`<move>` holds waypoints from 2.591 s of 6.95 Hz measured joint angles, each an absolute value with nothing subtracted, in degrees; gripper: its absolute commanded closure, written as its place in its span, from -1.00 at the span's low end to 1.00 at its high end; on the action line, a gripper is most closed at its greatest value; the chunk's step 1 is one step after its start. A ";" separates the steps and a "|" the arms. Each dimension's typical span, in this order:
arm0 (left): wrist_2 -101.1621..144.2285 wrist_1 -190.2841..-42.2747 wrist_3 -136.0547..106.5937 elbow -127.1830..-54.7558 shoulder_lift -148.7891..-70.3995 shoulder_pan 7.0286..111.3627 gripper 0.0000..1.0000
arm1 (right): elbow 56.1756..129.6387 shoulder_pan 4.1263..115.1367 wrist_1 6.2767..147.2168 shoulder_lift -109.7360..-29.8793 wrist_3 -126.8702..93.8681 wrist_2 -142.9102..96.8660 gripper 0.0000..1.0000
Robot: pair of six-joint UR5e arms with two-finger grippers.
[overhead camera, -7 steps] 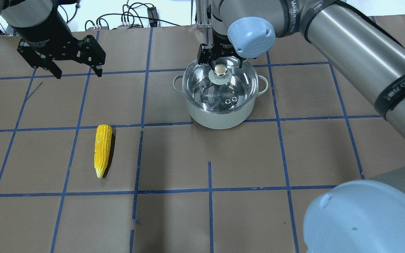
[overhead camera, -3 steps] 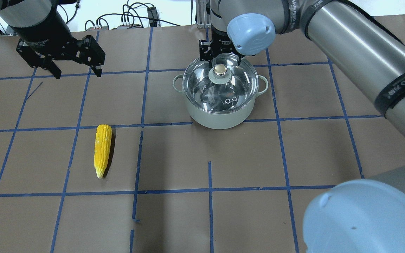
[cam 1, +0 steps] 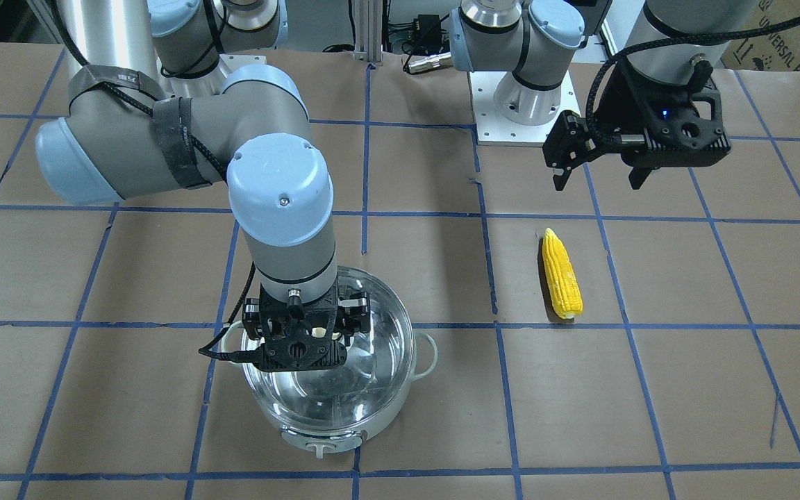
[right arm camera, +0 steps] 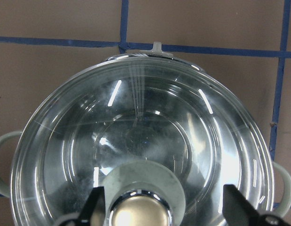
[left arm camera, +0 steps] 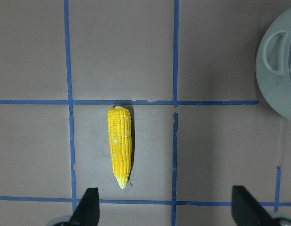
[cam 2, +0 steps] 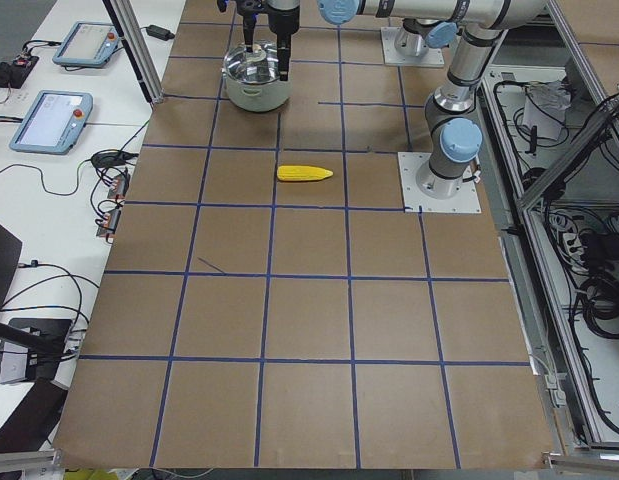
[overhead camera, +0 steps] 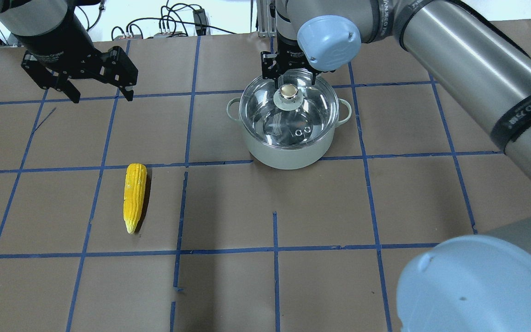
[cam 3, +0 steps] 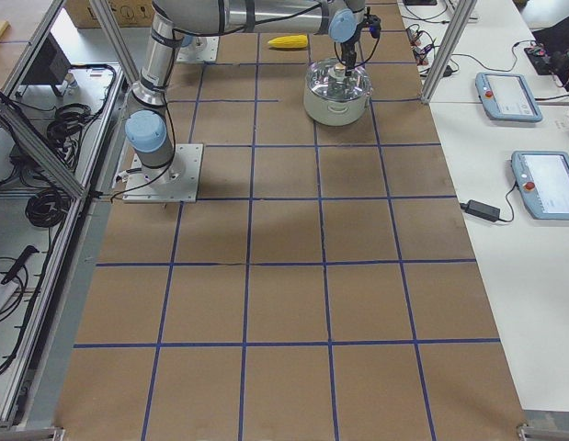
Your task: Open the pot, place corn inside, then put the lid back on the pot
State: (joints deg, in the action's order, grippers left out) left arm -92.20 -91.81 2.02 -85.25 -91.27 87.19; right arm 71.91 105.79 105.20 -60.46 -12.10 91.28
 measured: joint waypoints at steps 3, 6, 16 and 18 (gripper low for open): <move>-92.20 -91.76 2.02 -85.25 -91.24 87.19 -0.99 | 72.39 106.17 105.20 -60.29 -12.31 91.42 -0.47; -92.20 -91.76 2.02 -85.25 -91.23 87.19 -0.99 | 72.26 106.33 105.32 -59.86 -12.33 91.31 0.39; -91.74 -88.15 5.79 -93.40 -91.88 84.78 -0.99 | 55.12 99.70 84.71 -63.77 -3.03 92.74 0.80; -91.72 -73.60 10.03 -105.51 -93.15 83.01 -0.99 | 54.55 93.02 79.95 -66.89 3.56 90.86 0.82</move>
State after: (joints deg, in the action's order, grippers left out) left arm -91.72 -73.60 10.03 -105.51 -93.15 83.01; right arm 54.55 93.02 79.95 -66.89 3.56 90.86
